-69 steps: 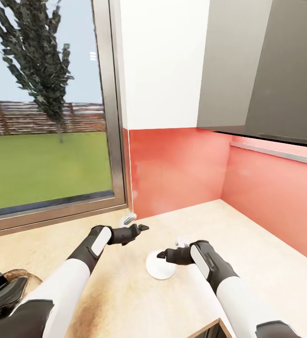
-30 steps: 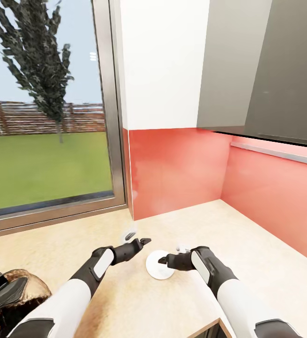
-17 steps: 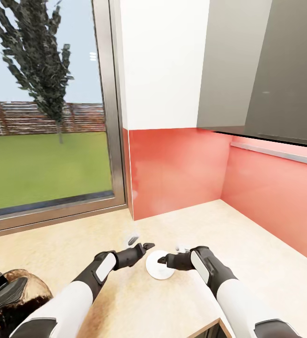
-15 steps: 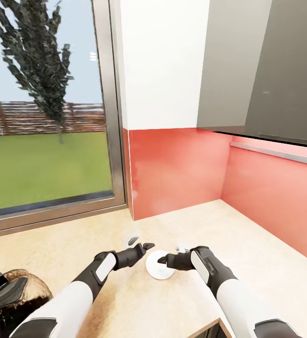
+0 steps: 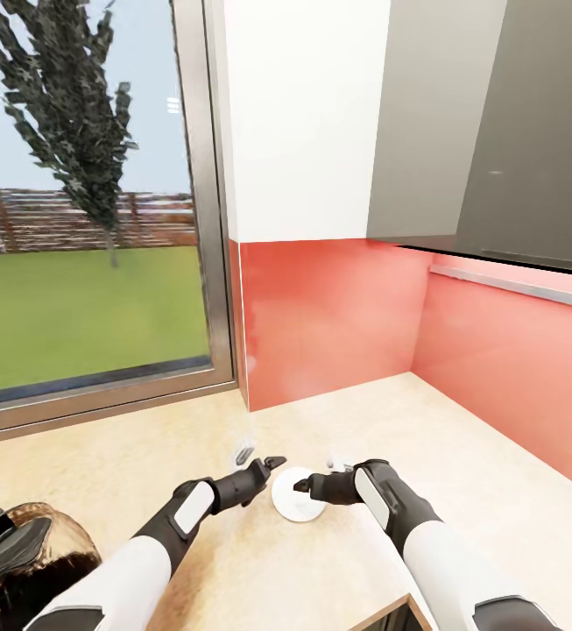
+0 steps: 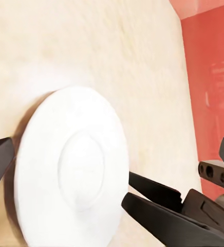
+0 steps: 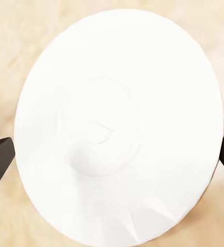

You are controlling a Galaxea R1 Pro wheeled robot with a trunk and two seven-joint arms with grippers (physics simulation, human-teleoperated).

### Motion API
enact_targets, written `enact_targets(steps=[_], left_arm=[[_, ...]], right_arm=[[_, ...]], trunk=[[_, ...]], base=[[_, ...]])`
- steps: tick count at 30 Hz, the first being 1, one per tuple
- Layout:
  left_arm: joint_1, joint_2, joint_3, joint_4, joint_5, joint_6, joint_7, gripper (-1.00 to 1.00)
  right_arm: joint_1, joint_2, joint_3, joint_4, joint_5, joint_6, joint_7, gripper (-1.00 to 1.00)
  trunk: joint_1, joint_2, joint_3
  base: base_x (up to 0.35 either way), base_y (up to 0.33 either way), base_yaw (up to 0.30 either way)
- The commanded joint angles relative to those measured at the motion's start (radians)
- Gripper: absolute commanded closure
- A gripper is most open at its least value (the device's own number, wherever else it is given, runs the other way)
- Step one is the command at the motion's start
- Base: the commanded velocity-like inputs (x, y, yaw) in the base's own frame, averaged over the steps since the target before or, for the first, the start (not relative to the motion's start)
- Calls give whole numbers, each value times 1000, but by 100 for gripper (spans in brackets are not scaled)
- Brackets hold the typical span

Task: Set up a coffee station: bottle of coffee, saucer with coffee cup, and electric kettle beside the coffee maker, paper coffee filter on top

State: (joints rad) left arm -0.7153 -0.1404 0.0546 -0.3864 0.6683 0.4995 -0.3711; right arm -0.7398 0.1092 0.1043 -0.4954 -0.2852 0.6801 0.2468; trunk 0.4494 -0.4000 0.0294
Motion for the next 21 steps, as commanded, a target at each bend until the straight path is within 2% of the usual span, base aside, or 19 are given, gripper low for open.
enact_targets(steps=[1, 7, 10, 15, 21], left_arm=[[0, -1, 5, 0, 5, 8, 1, -100], [0, -1, 7, -1, 7, 11, 6, -100], [0, -1, 7, -2, 9, 12, 35, -100], [0, 0, 8, -3, 49, 12, 95, -100], [0, 0, 8, -3, 56, 11, 105, -100]], right_arm=[[0, 0, 3, 32, -6, 6, 0, -100], [0, 0, 3, 32, -6, 6, 0, -100], [0, 0, 3, 32, -6, 6, 0, -100], [0, 0, 3, 32, -6, 6, 0, -100], [0, 0, 3, 32, -6, 6, 0, -100]], trunk=[[1, 0, -1], [1, 0, -1], [1, 0, -1], [1, 0, -1], [1, 0, -1]], base=[[0, 0, 0], [0, 0, 0], [0, 0, 0], [0, 0, 0], [0, 0, 0]])
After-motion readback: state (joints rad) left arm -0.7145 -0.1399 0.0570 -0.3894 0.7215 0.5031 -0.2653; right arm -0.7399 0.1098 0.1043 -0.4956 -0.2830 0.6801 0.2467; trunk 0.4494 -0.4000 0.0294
